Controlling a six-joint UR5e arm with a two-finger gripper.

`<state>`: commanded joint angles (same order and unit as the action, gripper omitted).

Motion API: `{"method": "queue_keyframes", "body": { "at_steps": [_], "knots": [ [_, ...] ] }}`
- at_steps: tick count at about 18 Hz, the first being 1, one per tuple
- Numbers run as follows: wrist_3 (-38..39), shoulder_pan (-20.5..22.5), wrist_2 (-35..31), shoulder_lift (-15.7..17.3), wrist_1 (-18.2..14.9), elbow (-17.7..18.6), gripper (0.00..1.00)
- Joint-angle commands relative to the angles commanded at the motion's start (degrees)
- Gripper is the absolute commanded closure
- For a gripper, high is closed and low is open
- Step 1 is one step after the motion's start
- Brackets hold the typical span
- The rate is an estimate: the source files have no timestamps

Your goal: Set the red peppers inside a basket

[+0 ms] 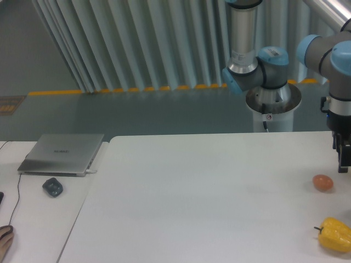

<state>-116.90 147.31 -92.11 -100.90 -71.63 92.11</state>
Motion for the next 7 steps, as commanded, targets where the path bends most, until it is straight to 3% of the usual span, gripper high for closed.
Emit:
{"method": "queue_keyframes", "body": {
  "at_steps": [7],
  "knots": [
    [0.27,-0.70,0.00,-0.18,-0.35,0.00,0.00]
  ]
}}
